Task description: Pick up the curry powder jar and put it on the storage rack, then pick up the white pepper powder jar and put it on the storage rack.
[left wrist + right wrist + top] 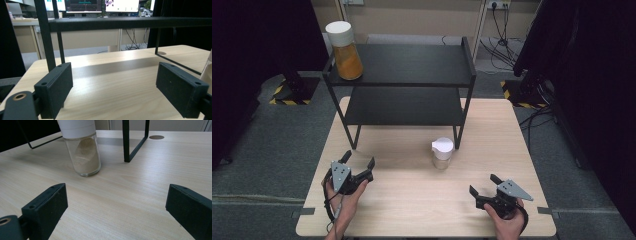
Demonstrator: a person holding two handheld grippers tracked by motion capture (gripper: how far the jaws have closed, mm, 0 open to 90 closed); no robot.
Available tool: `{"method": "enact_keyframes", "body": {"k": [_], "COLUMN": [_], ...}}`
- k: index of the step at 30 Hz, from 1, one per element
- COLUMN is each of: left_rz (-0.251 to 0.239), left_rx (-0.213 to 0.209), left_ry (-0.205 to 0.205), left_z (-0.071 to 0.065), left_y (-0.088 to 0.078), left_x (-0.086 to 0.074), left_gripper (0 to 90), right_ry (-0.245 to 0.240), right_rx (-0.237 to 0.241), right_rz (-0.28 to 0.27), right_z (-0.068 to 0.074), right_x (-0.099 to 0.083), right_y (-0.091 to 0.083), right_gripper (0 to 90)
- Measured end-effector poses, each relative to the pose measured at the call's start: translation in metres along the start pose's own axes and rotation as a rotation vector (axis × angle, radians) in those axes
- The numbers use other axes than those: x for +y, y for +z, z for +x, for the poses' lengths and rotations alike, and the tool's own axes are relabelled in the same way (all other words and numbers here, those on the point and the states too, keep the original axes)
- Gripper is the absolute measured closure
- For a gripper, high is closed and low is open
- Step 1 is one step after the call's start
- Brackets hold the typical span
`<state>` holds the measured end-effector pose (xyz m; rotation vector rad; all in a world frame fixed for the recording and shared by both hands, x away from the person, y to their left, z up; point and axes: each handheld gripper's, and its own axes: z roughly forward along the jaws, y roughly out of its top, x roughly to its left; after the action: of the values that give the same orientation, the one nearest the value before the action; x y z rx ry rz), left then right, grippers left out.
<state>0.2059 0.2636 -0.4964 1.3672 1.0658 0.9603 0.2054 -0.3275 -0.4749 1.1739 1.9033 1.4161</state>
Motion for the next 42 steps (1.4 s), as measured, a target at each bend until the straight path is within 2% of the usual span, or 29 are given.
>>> {"method": "enact_keyframes", "body": {"k": [6, 14, 22, 28, 42], "left_rz": [0.026, 0.061, 0.072, 0.064, 0.069], "left_rx": [-0.001, -0.01, -0.005, -0.006, -0.011], "left_ry": [-0.025, -0.033, -0.049, -0.023, -0.024], "left_z": [0.002, 0.003, 0.006, 0.003, 0.004], "left_y": [0.002, 0.006, 0.007, 0.006, 0.006], "left_x": [-0.009, -0.015, -0.018, -0.019, -0.019], "left_gripper": [13.2, 13.2, 13.1, 13.1, 12.5], "right_ry": [0.001, 0.001, 0.002, 0.0, 0.004], "right_rx": [0.002, 0.005, 0.005, 0.005, 0.012], "right_rz": [-0.001, -0.001, -0.002, -0.002, 0.003], "right_z": [0.0, -0.001, -0.001, -0.001, -0.002], "right_x": [0.0, 0.0, 0.0, -0.001, 0.0], "right_y": [0.0, 0.0, -0.001, -0.001, 0.0], "right_gripper": [4.1, 4.1, 4.0, 4.0, 3.4]}}
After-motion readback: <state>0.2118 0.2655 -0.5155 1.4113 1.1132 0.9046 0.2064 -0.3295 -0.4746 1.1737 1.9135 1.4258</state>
